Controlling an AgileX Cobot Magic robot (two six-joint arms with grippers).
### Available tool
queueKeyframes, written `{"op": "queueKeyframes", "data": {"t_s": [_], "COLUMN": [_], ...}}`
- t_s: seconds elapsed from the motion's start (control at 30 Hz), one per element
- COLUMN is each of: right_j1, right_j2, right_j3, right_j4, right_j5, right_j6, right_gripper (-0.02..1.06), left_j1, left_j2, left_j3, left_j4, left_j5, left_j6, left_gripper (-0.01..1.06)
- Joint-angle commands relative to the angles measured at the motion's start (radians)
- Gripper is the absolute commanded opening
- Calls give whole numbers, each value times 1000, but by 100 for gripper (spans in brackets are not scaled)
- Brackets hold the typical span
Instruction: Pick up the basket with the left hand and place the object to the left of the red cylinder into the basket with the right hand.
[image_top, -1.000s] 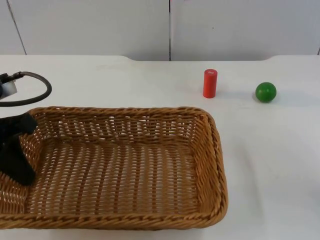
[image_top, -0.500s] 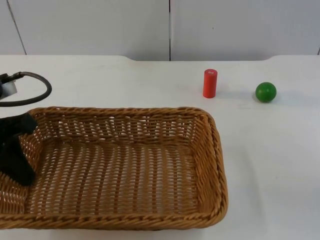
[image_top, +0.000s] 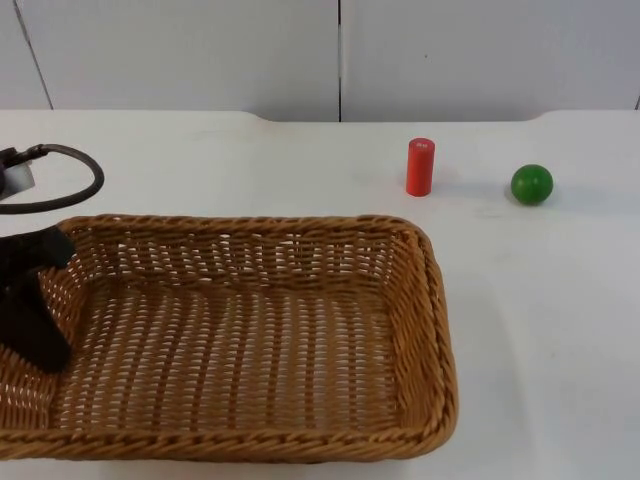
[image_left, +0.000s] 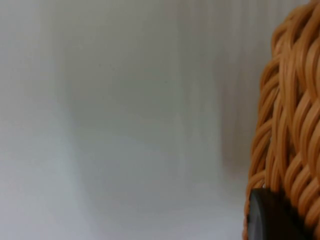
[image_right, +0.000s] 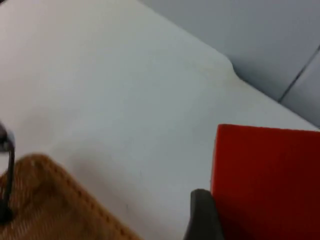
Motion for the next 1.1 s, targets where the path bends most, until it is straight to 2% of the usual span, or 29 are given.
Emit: {"op": "queueKeyframes", "data": {"t_s": [0.0, 0.07, 0.1, 0.23, 0.27, 0.37, 0.4, 0.43, 0.53, 0.63, 0.8, 1.07], "right_j1": [6, 6, 6, 6, 6, 6, 6, 6, 6, 6, 26, 131], "right_j2": [-106, -208, -208, -416, -416, -536, -536, -580, -619, -622, -603, -467], "right_j3": [138, 283, 283, 608, 608, 830, 830, 926, 1064, 1123, 1209, 1216], "right_j4": [-10, 3, 3, 80, 80, 111, 111, 111, 111, 111, 111, 111], "right_j5": [-6, -35, -35, -226, -226, -365, -365, -419, -472, -496, -612, -702], "right_j6": [-21, -8, -8, 16, 16, 16, 16, 16, 11, -1, -14, -26], "right_gripper": [0, 0, 0, 0, 0, 0, 0, 0, 0, 0, 0, 0], "left_j1": [2, 2, 2, 2, 2, 2, 2, 2, 2, 2, 2, 2], "left_j2": [-12, -12, -12, -12, -12, -12, -12, -12, -12, -12, -12, -12], "left_j3": [-4, -4, -4, -4, -4, -4, -4, -4, -4, -2, -2, -2], "left_j4": [-16, -16, -16, -16, -16, -16, -16, -16, -16, -16, -16, -18], "left_j5": [23, 23, 23, 25, 25, 25, 25, 25, 25, 23, 23, 17], "left_j6": [0, 0, 0, 0, 0, 0, 0, 0, 0, 0, 0, 0], "left_gripper": [0, 0, 0, 0, 0, 0, 0, 0, 0, 0, 0, 0]}}
